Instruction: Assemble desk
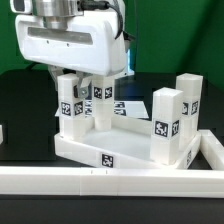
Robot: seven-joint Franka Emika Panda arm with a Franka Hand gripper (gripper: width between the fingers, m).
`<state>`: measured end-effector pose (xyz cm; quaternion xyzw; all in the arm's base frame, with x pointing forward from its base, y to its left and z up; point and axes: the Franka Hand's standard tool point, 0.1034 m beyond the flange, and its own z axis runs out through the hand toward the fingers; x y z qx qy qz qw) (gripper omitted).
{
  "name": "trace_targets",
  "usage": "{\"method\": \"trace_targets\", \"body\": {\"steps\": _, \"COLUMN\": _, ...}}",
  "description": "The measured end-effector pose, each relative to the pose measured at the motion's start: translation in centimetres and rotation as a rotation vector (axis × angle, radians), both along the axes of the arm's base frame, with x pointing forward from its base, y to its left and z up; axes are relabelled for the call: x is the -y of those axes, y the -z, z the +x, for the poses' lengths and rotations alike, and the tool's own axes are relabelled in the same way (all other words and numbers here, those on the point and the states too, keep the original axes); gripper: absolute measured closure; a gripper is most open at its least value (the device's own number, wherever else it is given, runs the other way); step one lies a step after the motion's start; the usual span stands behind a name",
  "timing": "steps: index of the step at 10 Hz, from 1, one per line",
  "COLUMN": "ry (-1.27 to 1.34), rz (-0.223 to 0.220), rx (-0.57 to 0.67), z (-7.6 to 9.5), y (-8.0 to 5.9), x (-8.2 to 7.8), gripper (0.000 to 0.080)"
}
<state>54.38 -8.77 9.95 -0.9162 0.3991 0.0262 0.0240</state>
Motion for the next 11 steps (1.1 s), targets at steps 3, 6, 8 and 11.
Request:
{"method": "trace_targets", "body": {"steps": 3, "ry": 0.057, "rz": -0.002, "rx": -0.012, "z": -0.31, "y": -0.03, "x": -0.1, "gripper": 0.0491}}
{"method": "trace_targets", "body": {"steps": 6, "ry": 0.056, "rz": -0.002, "rx": -0.013, "z": -0.34, "y": 0.14, "x": -0.11, "gripper": 0.0203}}
{"method": "trace_targets", "body": {"steps": 8, "ry": 0.004, "rz": 0.003, "rx": -0.012, "z": 0.08, "y": -0.28, "x": 0.14, "gripper": 0.0161}}
{"method": "trace_targets", "body": {"steps": 11, "ry": -0.023, "rz": 0.007, "rx": -0.005, "z": 0.63, "y": -0.71, "x": 0.49, "gripper": 0.0153}}
